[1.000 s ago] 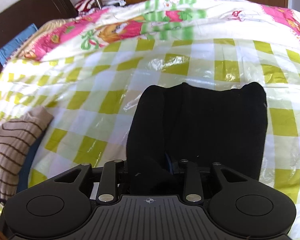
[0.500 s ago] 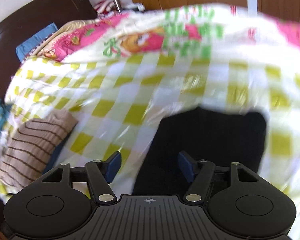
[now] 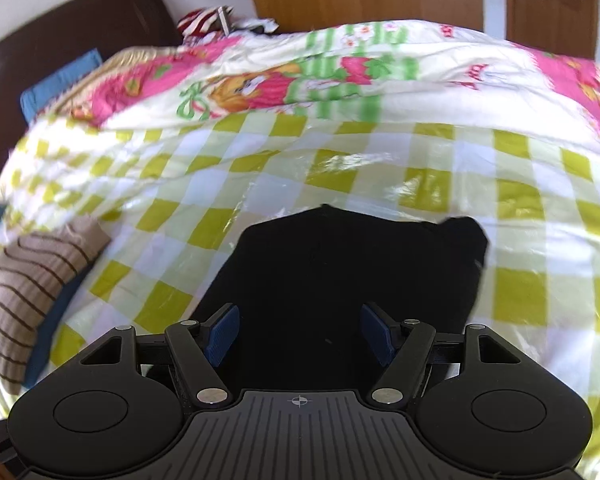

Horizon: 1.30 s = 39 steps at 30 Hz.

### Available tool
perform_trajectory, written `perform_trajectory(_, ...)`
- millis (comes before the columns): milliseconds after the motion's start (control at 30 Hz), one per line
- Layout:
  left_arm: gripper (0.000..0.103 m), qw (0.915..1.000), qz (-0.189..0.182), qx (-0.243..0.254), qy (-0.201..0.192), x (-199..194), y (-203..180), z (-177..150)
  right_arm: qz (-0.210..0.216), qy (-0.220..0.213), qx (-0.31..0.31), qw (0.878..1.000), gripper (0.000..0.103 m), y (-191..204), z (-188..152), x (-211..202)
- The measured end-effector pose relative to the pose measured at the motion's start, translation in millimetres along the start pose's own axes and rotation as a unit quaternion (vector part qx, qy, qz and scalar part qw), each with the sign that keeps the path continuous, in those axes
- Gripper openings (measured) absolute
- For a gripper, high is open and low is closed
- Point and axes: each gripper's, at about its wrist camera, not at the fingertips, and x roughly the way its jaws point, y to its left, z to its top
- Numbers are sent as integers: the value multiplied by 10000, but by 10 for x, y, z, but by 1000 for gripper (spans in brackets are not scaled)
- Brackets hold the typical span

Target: Fold small clothes

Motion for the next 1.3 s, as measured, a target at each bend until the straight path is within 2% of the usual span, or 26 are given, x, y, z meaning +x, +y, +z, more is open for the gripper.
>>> perform_trajectory(67, 58, 9993, 145, 152, 299, 109, -1, -65, 48, -54, 22, 10000, 68, -59, -8, -62)
perform_trajectory(133, 45, 9977, 256, 17, 628, 152, 80, -158, 97, -60, -44, 9999, 68, -82, 29, -57)
perform_trajectory(167, 40, 9959, 268, -265, 826, 180, 186, -211, 71, -80, -66, 9999, 69, -81, 53, -36)
perform_trajectory(200, 39, 9924, 216, -684, 995, 205, 332, -268, 83, -91, -99, 9999, 69, -74, 80, 0)
perform_trajectory(267, 39, 9839, -6, -1442, 1061, 188, 586, -359, 109, -68, -89, 9999, 71, -59, 136, 108)
perform_trajectory(300, 39, 9816, -60, -1602, 1037, 177, 639, -362, 166, 0, -70, 9998, 72, -49, 163, 183)
perform_trajectory(367, 39, 9838, -111, -1509, 956, 141, 602, -340, 172, 88, -182, 9996, 72, -9, 194, 324)
perform_trajectory(433, 39, 9861, -178, -1399, 881, 100, 561, -344, -136, 47, -682, 9976, 72, 83, 225, 435)
perform_trajectory(567, 39, 9854, -309, -1471, 797, 92, 599, -382, -154, -73, -1255, 9919, 74, 77, 347, 534)
perform_trajectory(667, 39, 9881, -344, -1301, 740, 112, 591, -380, 298, 91, -1349, 9904, 77, -39, 503, 680)
perform_trajectory(800, 40, 9920, -352, -1020, 651, 143, 557, -390, 816, 61, -1400, 9868, 77, -215, 660, 860)
perform_trajectory(933, 43, 9933, -337, -941, 573, 142, 529, -388, 1575, 750, -1213, 9772, 79, -412, 751, 1158)
perform_trajectory(1000, 44, 9949, -253, -808, 553, 148, 481, -393, 1631, 896, -1259, 9744, 79, -418, 669, 1228)
perform_trajectory(1033, 44, 9956, -201, -736, 546, 157, 455, -395, 1543, 879, -1316, 9753, 75, -399, 611, 1226)
perform_trajectory(1067, 44, 9959, -150, -694, 556, 163, 430, -396, 1492, 870, -1320, 9761, 62, -385, 560, 1213)
perform_trajectory(1133, 38, 9955, -70, -699, 631, 183, 403, -386, 1372, 759, -1207, 9802, 51, -353, 469, 1121)
perform_trajectory(1167, 34, 9950, -59, -746, 658, 185, 404, -376, 1311, 687, -1144, 9824, 41, -339, 444, 1057)
perform_trajectory(1267, 32, 9945, -60, -885, 551, 113, 408, -310, 1227, 473, -813, 9880, 24, -366, 500, 871)
perform_trajectory(1300, 31, 9948, -62, -889, 488, 75, 402, -283, 1215, 371, -750, 9891, 22, -365, 535, 806)
